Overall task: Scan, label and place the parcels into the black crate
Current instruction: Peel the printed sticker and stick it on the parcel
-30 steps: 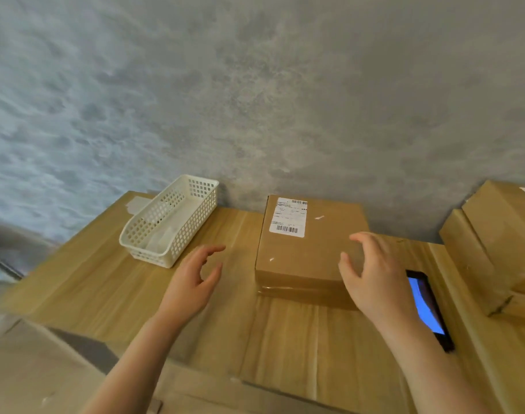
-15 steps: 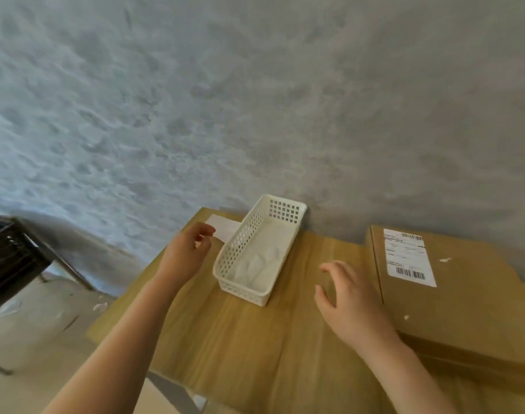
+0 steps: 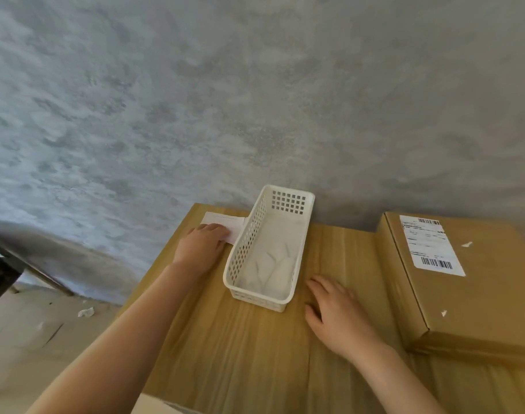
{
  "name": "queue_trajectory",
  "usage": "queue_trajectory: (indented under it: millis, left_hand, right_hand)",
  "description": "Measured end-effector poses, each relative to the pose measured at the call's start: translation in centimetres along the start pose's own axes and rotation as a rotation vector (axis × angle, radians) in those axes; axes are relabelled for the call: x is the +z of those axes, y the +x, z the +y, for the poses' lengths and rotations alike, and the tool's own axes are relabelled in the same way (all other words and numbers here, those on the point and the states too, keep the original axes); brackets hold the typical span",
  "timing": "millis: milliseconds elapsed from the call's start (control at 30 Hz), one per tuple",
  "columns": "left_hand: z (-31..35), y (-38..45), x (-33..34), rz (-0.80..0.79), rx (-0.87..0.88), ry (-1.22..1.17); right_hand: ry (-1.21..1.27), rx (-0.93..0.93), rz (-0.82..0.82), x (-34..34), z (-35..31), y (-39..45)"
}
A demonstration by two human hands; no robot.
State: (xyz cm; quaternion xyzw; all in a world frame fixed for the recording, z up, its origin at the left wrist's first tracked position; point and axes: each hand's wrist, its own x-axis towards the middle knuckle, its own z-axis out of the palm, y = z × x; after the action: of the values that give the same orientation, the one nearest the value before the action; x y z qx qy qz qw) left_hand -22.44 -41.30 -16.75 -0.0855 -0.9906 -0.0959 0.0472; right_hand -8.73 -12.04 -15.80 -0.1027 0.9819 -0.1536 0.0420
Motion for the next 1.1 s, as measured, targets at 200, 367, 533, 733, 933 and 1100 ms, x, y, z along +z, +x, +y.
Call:
queue_trajectory:
  millis: [200, 367, 533, 733, 933, 1100]
  left_hand:
    - [0.3, -0.2, -0.6, 0.143, 0.01, 0.048]
    - [0.7, -0.5, -1.5, 0.138, -0.213, -0.207]
    - [1.8, -1.1, -4.2, 0.286, -0.226, -0.414]
    - [6.6, -3.1, -8.8, 0.564, 0.084, -0.426]
    - [14.9, -6.4, -7.2, 0.423, 0.396, -0.522]
    - [21.3, -8.9, -4.5, 0.403, 0.484, -0.599]
  right_hand:
    - [0.062, 0.011, -0.023, -0.5, 0.3, 0.3]
    - [0.125, 0.02, -0.045, -0.7, 0.5, 0.5]
    - [0.227, 0.024, -0.031, -1.4, 1.0, 0.6]
    - [0.541, 0.035, 0.294, -3.5, 0.7, -1.2]
    - [1.147, 0.091, 0.36, -8.0, 0.6, -4.5]
    - [1.159, 0.161, 0.333, -10.0, 3.4, -6.8]
